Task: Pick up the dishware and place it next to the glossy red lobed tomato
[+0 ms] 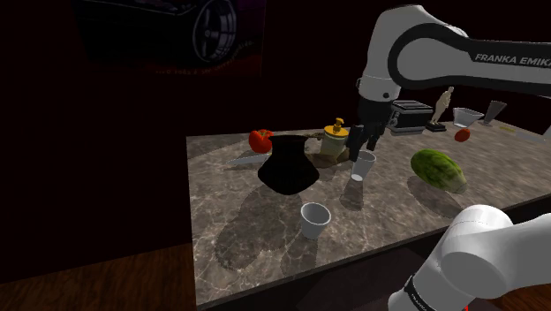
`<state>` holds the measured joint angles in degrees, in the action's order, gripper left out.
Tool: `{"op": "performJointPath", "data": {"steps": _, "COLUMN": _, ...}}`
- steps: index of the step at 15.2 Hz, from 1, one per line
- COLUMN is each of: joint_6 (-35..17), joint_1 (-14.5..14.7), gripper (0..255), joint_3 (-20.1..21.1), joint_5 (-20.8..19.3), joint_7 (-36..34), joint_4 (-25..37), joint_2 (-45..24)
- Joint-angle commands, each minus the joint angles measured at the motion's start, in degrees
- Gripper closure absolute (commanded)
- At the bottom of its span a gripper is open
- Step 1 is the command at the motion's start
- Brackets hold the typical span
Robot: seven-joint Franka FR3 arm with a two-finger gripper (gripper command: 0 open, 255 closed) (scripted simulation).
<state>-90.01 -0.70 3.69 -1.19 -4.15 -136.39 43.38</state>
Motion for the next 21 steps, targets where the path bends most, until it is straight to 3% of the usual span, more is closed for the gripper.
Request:
{"op": "performJointPath", "data": {"steps": 1, "joint_6": 0.0, "joint_1": 0.0, "gripper": 0, "joint_3": 0.0, "joint_5": 0.0, "joint_7": 0.0, "joint_4": 0.0, "joint_2": 0.0}}
{"op": "performJointPath", "data": {"steps": 11, "joint_6": -13.5, "joint_1": -4.7, "gripper": 0, "joint_3": -9.2, "joint_5": -8.5, "joint_7": 10.2, "joint_4": -4.9, "joint_2": -7.3}}
{"op": "performJointPath", "data": {"steps": 21, "joint_6": -27.7, "joint_1": -8.7, "gripper": 0, "joint_3": -18.3, "joint_5": -14.2, "joint_7": 19.4, "joint_4": -2.4, "joint_2": -21.6}}
